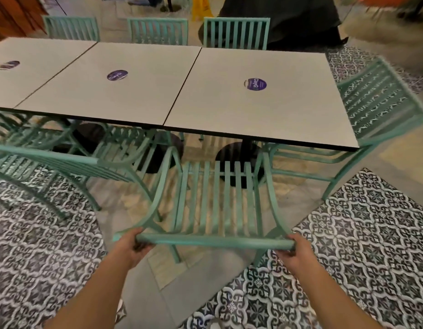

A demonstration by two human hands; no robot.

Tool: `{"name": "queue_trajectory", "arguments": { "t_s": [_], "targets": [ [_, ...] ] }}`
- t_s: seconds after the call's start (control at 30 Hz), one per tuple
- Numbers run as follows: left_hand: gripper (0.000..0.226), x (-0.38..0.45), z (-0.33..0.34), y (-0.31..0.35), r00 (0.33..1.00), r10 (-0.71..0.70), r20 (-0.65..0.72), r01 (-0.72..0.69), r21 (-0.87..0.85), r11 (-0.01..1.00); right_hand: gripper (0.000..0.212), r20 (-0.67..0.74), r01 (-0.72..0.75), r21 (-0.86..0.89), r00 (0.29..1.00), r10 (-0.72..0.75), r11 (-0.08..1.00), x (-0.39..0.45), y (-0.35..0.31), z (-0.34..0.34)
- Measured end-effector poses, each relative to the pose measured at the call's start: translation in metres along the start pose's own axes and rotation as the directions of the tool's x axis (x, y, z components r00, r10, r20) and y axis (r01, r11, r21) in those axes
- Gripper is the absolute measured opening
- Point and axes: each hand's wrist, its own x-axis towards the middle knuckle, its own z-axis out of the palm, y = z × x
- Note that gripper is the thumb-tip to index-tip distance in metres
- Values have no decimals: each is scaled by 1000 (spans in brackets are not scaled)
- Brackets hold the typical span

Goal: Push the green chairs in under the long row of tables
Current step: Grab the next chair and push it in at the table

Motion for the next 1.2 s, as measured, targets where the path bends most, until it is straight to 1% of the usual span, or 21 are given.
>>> {"name": "queue_trajectory", "arguments": {
  "t_s": [0.07, 0.13, 0.2, 0.23, 0.27, 0.33, 0.37, 0.4, 0.43, 0.5, 0.57, 0.73, 0.87, 0.97, 1.03, 1.07, 1.1, 1.2],
  "targets": [
    [27, 2, 1, 3, 1000, -10, -7, 10, 19, 1000, 11, 0, 10, 4, 1000, -10, 1000, 0, -1, 2],
    [28, 1, -1, 6, 1000, -22, 0, 22, 29, 999, 15, -18, 29, -5, 999, -29, 1000, 1, 1, 7],
    [24, 1, -2, 12, 1000, -17, 1, 17, 31, 999, 28, -37, 35, 3, 999, -35, 999, 5, 7, 12],
    [21, 2, -2, 16, 1000, -15, -1, 15, 39, 999, 31, -41, 34, -9, 999, -34, 999, 3, 9, 13],
    [20, 2, -1, 19, 1000, -11, 1, 10, 45, 999, 30, -43, 25, 8, 999, -24, 1000, -1, 11, 15],
    [21, 1, 1, 24, 1000, 1, 11, -1, 63, 998, 28, -44, -47, 153, 998, 54, 987, 3, 10, 17],
    [22, -1, 2, 24, 1000, 1, 12, -2, 68, 998, 26, -51, -41, 202, 997, 53, 979, 3, 10, 17],
    [22, -2, 3, 29, 1000, 9, 16, -10, 70, 997, 19, -31, -67, 245, 997, 77, 967, 6, 14, 20],
    [21, -3, 3, 31, 1000, 16, 19, -17, 67, 998, 12, -38, -55, 173, 997, 63, 983, 5, 18, 21],
    [22, -4, 5, 40, 999, 27, 20, -28, 70, 997, 8, -36, -23, 72, 999, 25, 997, 9, 25, 24],
    [21, -3, 6, 48, 999, 37, 19, -39, 74, 997, 6, -47, -13, 44, 999, 15, 999, 8, 30, 31],
    [18, 8, 5, 59, 999, 31, 8, -32, 70, 997, 5, -79, 7, 58, 997, -3, 998, 13, 38, 39],
    [16, 9, 4, 62, 1000, 28, -2, -28, 61, 998, 8, -86, -7, 69, 996, 13, 998, 17, 41, 38],
    [18, 11, 6, 61, 999, 29, -16, -29, 12, 1000, 4, -47, -20, 225, 998, 31, 974, 23, 42, 40],
    [17, 14, 8, 60, 999, 35, -22, -35, 9, 999, 4, -65, -11, 195, 998, 24, 981, 25, 41, 38],
    [18, 14, 9, 59, 999, 35, -23, -35, 7, 999, 4, -86, 16, 112, 996, -6, 994, 23, 41, 35],
    [20, 14, 8, 58, 999, 31, -24, -31, 7, 999, 5, -96, 8, 81, 995, 0, 997, 23, 41, 32],
    [22, 15, 6, 58, 999, 34, 2, -34, 25, 999, 12, -74, 20, 7, 997, -19, 1000, 24, 41, 29]
  ]
}}
